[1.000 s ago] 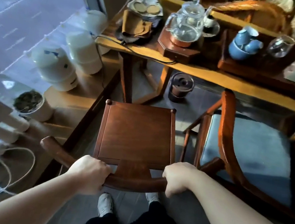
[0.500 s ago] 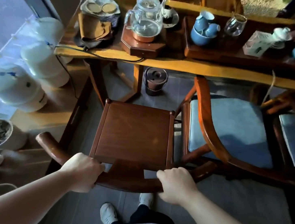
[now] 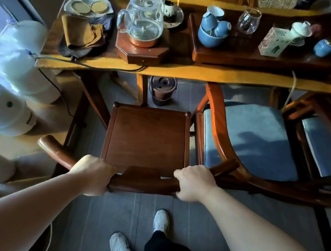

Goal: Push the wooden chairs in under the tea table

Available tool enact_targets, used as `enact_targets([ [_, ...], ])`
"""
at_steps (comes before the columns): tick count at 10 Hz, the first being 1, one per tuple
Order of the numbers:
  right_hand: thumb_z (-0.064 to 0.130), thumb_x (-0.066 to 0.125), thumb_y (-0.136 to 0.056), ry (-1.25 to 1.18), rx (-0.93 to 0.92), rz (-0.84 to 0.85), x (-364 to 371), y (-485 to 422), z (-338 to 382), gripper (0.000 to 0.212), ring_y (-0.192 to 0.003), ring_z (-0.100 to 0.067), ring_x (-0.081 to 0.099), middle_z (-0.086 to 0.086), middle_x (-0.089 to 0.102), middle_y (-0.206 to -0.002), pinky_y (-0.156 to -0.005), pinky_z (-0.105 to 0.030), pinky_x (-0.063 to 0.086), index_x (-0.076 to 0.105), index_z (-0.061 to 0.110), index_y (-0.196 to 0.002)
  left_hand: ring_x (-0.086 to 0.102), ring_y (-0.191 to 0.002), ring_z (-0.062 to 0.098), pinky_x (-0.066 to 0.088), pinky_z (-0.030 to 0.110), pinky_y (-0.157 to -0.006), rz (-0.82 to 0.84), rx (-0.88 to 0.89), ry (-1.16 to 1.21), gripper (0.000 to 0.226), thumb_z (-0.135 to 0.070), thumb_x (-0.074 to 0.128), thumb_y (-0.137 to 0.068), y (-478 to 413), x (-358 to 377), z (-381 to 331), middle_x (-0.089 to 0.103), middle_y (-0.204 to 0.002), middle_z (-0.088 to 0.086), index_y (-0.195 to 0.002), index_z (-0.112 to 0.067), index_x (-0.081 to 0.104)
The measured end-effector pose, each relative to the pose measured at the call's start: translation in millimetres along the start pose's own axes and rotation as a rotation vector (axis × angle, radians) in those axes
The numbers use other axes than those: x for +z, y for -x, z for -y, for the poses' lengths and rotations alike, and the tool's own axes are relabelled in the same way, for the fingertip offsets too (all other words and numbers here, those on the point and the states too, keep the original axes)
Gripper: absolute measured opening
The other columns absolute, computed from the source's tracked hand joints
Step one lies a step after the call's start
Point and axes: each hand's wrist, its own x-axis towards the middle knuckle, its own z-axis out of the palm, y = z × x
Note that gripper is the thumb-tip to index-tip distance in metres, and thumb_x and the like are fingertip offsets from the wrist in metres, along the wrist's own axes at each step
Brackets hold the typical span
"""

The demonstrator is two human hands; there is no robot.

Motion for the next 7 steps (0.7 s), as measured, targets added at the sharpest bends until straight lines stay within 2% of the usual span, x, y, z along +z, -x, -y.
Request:
enact_targets([
  [1,0.041,0.065,-0.076,-0.009,0.01,-0.019,-2,-7,-4,0.023,-0.061,-0.023,0.055,0.004,0.055,-0.067,-0.057,-0.032,0.044,0.049,0.025,-0.076,0.049,-0.055,0.014,0.034,0.026,-0.046,0.011,0.003,0.001,0.026,-0.044,0.046,-0.066,-6,-9,3,0.044,-0.054,-0.012,-0.089,-0.036,0.057],
  [2,0.041,0.065,-0.078,-0.027,0.025,-0.013,-3,-11,-6,0.023,-0.06,-0.022,0.054,0.005,0.054,-0.067,-0.058,-0.033,0.047,0.047,0.027,-0.076,0.05,-0.057,0.013,0.034,0.026,-0.048,0.028,-0.004,0.001,0.021,-0.044,0.052,-0.07,-9,-19,3,0.044,-0.056,-0.013,-0.089,-0.036,0.057],
  [3,0.052,0.061,-0.08,-0.038,0.004,0.041,-7,-11,-6,0.029,-0.074,-0.023,0.061,0.003,0.064,-0.081,-0.074,-0.041,0.053,0.054,0.025,-0.09,0.052,-0.062,0.012,0.039,0.027,-0.051,0.046,-0.011,0.047,0.025,-0.045,0.059,-0.072,-7,-22,1,0.047,-0.062,-0.014,-0.095,-0.035,0.056],
  [4,0.082,0.044,-0.075,-0.067,-0.031,0.12,-16,-12,-10,0.08,-0.105,-0.027,0.06,-0.002,0.064,-0.117,-0.092,-0.048,0.046,0.048,0.023,-0.129,0.058,-0.09,0.014,0.051,0.033,-0.071,0.049,0.037,0.107,0.059,-0.07,0.052,-0.069,-2,-24,3,0.06,-0.098,-0.012,-0.116,-0.036,0.045],
  [5,0.088,0.03,-0.074,-0.084,-0.102,0.041,-28,-12,-12,0.096,-0.127,-0.029,0.047,-0.006,0.05,-0.144,-0.105,-0.051,0.036,0.03,0.025,-0.146,0.05,-0.115,0.018,0.047,0.04,-0.09,-0.013,0.049,0.157,0.086,-0.09,0.023,-0.067,6,-33,4,0.053,-0.128,-0.008,-0.133,-0.036,0.031],
  [6,0.082,0.03,-0.082,-0.077,-0.152,-0.092,-54,-26,-22,0.089,-0.14,-0.03,0.03,-0.009,0.031,-0.157,-0.112,-0.053,0.026,0.016,0.029,-0.152,0.04,-0.128,0.022,0.037,0.042,-0.103,-0.233,0.04,0.108,0.08,-0.08,0.017,-0.078,4,-59,10,0.046,-0.141,-0.001,-0.141,-0.032,0.025],
  [7,0.077,0.038,-0.085,0.041,-0.14,-0.185,-85,-37,-31,0.089,-0.144,-0.031,0.022,-0.012,0.022,-0.16,-0.115,-0.052,0.02,0.007,0.028,-0.153,0.038,-0.131,0.029,0.034,0.046,-0.107,-0.365,-0.006,-0.004,0.077,-0.068,0.021,-0.081,-1,-91,14,0.045,-0.143,0.009,-0.143,-0.022,0.029],
])
